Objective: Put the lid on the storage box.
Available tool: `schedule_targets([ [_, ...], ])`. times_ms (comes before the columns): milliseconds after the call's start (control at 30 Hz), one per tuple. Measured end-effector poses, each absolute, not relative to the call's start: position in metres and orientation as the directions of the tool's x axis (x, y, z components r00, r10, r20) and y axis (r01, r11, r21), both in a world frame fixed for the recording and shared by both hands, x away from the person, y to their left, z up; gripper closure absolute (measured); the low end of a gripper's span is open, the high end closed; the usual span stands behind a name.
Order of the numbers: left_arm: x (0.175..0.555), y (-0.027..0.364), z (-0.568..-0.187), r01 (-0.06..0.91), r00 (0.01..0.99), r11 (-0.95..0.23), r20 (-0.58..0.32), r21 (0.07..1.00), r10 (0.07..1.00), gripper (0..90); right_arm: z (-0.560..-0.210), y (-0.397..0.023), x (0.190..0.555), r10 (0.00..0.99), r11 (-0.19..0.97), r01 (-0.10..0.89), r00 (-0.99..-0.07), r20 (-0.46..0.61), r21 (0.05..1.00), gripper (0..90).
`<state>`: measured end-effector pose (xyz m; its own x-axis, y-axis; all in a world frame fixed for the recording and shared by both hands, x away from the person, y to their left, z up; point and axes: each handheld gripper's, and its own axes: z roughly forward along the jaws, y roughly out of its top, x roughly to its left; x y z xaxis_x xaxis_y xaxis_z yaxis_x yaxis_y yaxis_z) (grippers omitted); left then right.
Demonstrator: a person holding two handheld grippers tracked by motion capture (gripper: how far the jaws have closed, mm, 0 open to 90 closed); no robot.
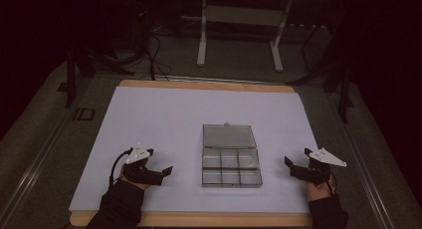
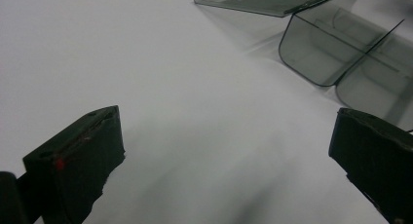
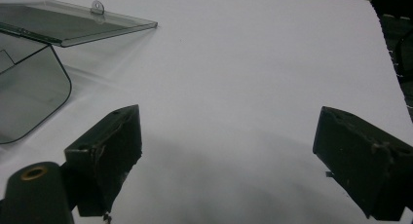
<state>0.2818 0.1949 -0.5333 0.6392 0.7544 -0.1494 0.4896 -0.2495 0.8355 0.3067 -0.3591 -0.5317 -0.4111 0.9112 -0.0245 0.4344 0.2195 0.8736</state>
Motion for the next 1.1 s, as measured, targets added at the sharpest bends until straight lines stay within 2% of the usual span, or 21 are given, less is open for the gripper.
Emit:
schedule_targets([
  [700, 0.297, 0.17, -0.499, 0.527, 0.633, -0.249, -0.18, 0.813, 0.753, 1.0, -0.532, -0.359, 0.307, 0.911, 0.222, 0.436, -0.412, -0.026, 0.872, 10.3],
  [1100, 0.315, 0.144, -0.485, 0.539, 0.653, -0.304, -0.162, 0.786, 0.74, 1.0, -0.532, -0.359, 0.307, 0.91, 0.221, 0.435, -0.415, -0.024, 0.873, 10.3],
])
